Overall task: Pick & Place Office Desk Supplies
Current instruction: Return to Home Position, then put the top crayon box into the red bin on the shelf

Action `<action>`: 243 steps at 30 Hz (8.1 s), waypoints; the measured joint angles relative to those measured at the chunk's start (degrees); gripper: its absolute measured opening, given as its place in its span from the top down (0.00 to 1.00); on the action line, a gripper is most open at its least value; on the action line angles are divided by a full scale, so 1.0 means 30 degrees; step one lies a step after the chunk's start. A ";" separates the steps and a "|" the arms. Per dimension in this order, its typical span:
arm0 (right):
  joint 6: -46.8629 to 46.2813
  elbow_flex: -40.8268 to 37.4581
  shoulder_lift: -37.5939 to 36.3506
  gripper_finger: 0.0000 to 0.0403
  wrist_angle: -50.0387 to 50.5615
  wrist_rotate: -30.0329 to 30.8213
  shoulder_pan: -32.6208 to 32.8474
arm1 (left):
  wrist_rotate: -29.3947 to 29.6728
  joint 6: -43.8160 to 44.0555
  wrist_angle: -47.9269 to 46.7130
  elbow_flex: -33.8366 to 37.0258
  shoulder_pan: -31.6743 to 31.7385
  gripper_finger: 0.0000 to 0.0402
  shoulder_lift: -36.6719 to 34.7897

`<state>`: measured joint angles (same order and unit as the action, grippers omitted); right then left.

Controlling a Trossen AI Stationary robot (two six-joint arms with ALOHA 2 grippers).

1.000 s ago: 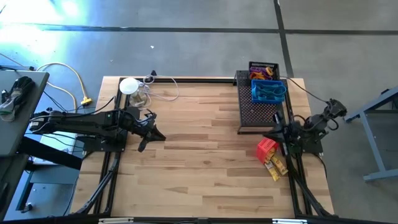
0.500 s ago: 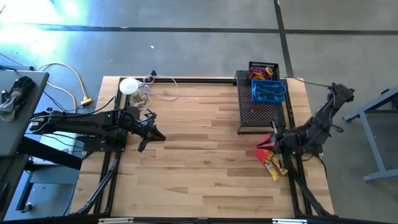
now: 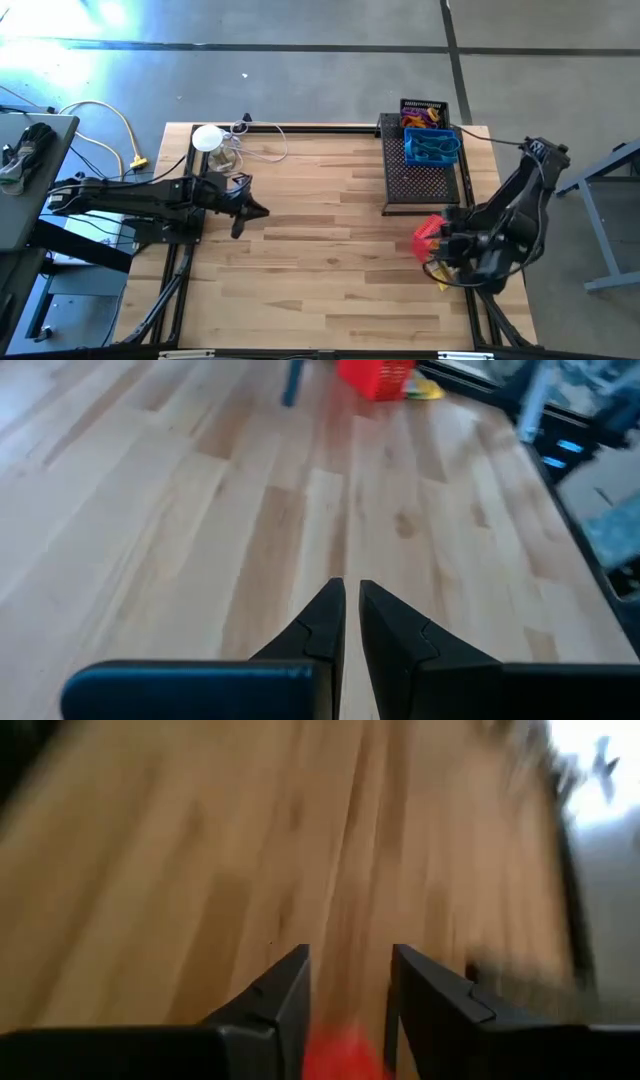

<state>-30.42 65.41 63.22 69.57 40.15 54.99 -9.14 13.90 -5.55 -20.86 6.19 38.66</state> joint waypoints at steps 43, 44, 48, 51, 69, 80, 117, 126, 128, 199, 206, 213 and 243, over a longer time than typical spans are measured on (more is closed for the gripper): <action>-0.1242 -0.1910 0.5794 0.91 0.5759 -0.4976 -0.3665 | -0.0105 0.0685 0.3465 -0.0007 -0.0006 0.93 0.3940; -0.1216 -0.1910 0.5801 0.95 0.5758 -0.4972 -0.3751 | -0.0098 0.0573 0.3465 -0.0007 -0.0006 0.93 0.3940; -0.1247 -0.1910 0.5801 0.99 0.5630 -0.5219 -0.3885 | -0.0098 -0.0053 0.3463 -0.0007 -0.0004 0.93 0.3940; -0.1290 -0.1910 0.5801 0.99 0.5660 -0.5177 -0.3889 | -0.0096 -0.0154 0.3457 -0.0007 0.0001 0.93 0.3940; -0.0626 0.2598 0.4348 0.99 0.6028 -0.7866 -0.7188 | -0.0054 -0.1010 0.3450 -0.0015 0.0001 0.93 0.3940; -1.1710 0.4633 0.0277 0.99 0.6486 -0.8099 -1.0691 | -0.0112 -0.0966 0.3443 -0.0029 0.0001 0.93 0.3940; -1.0634 -0.2190 -0.6774 0.99 0.6837 -1.1061 -2.6200 | -0.0068 -0.3363 0.7966 -0.0031 -0.3200 0.93 0.3933; -0.8707 -0.2201 -0.5569 0.99 0.6132 -1.1146 -2.8972 | -0.0098 -0.3732 0.8025 -0.0029 -0.3547 0.93 0.3933; -0.8483 -0.2201 -0.5165 0.99 0.6433 -1.1262 -2.9606 | -0.0098 -0.3872 0.8033 -0.0029 -0.3547 0.93 0.3933; -0.5086 0.3962 -1.0789 0.91 -1.8216 -3.7648 -3.7107 | -0.0003 -0.2620 0.7582 0.0029 -0.3605 0.93 0.3940; -0.8249 0.3970 -1.0802 0.91 -2.2234 -3.9830 -3.9859 | -0.0003 -0.2620 0.7581 0.0029 -0.3605 0.93 0.3940; -0.7429 0.4006 -1.0799 0.91 -2.2273 -4.0684 -4.0747 | 0.0402 -0.2614 0.7588 0.0029 -0.3605 0.93 0.3940; -0.0111 0.4013 -0.4632 0.91 -1.7333 -4.3364 -2.8467 | 0.4660 -0.0041 0.8467 0.0007 -0.3591 0.93 0.3947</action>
<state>-30.76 77.45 49.32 17.57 -89.94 -30.41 4.84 13.78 19.85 -20.84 -4.58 50.50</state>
